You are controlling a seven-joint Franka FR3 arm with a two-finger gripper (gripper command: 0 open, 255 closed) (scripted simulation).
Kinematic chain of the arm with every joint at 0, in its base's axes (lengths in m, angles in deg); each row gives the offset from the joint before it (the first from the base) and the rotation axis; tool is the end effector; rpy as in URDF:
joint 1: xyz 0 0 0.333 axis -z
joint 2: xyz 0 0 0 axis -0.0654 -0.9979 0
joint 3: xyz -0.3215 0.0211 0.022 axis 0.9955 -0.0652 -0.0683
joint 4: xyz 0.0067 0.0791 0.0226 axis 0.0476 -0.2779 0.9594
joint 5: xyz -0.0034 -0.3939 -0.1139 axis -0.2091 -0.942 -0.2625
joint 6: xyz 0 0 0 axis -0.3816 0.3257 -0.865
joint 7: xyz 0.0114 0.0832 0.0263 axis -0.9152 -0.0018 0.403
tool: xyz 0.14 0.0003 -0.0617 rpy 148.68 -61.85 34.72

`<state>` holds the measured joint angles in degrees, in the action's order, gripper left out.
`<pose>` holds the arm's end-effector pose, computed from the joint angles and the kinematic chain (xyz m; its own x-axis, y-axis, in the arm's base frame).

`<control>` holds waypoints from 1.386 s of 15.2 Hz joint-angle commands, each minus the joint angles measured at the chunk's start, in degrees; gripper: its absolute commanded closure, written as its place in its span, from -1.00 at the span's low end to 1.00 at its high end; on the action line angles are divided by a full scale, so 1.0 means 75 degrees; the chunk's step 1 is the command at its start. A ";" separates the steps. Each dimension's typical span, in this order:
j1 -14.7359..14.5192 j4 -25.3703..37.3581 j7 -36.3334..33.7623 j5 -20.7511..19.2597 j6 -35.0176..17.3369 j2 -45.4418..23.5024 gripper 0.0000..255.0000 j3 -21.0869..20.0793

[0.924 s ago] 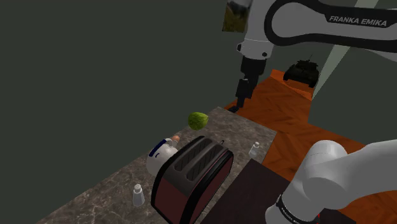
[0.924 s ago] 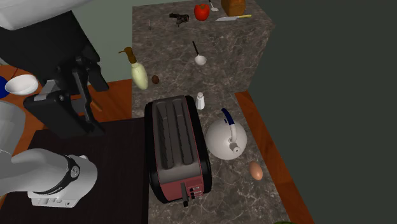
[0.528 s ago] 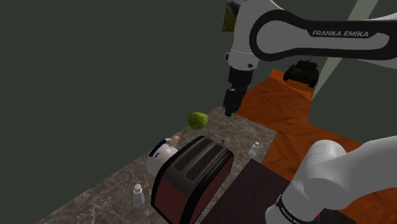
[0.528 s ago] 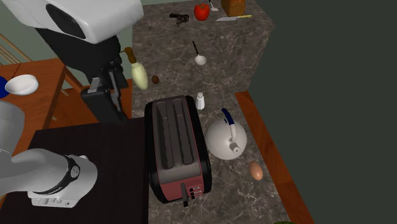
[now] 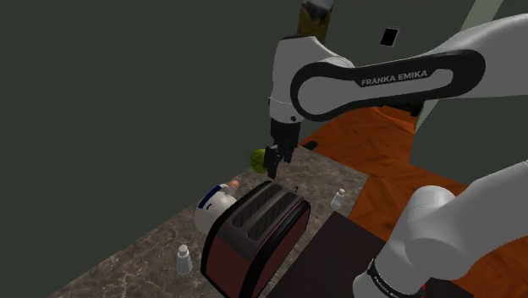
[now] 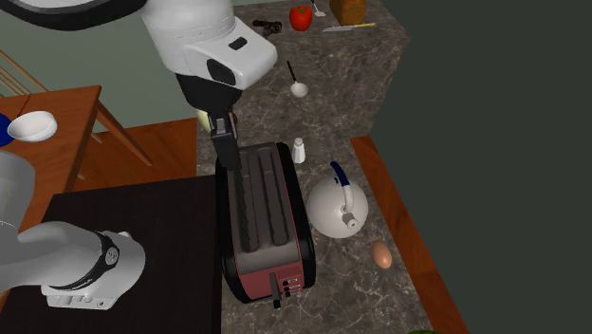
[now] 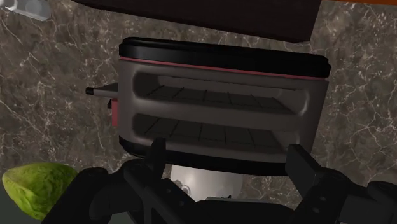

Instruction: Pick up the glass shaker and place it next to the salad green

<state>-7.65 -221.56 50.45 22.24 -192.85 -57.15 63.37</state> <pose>0.3905 0.1063 0.4356 0.9907 0.1302 -0.0393 0.1324 -0.9894 0.0600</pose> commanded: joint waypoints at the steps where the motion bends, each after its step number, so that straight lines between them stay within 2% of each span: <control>1: -0.0060 -0.0001 -0.0248 0.0033 -0.0423 -0.0401 -1.00 -0.0217; 6: -0.0144 0.0204 -0.0897 -0.0083 -0.1442 -0.1628 -1.00 -0.0728; 10: -0.0193 0.0557 -0.1503 -0.0391 -0.2153 -0.2729 -1.00 -0.1090; 16: -0.0374 0.1399 -0.2561 -0.1233 -0.2946 -0.4517 -1.00 -0.1421; 21: -0.0772 0.2383 -0.3416 -0.2060 -0.3310 -0.6044 -1.00 -0.1382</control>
<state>-12.65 -205.25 26.42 8.36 -216.77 -99.68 52.82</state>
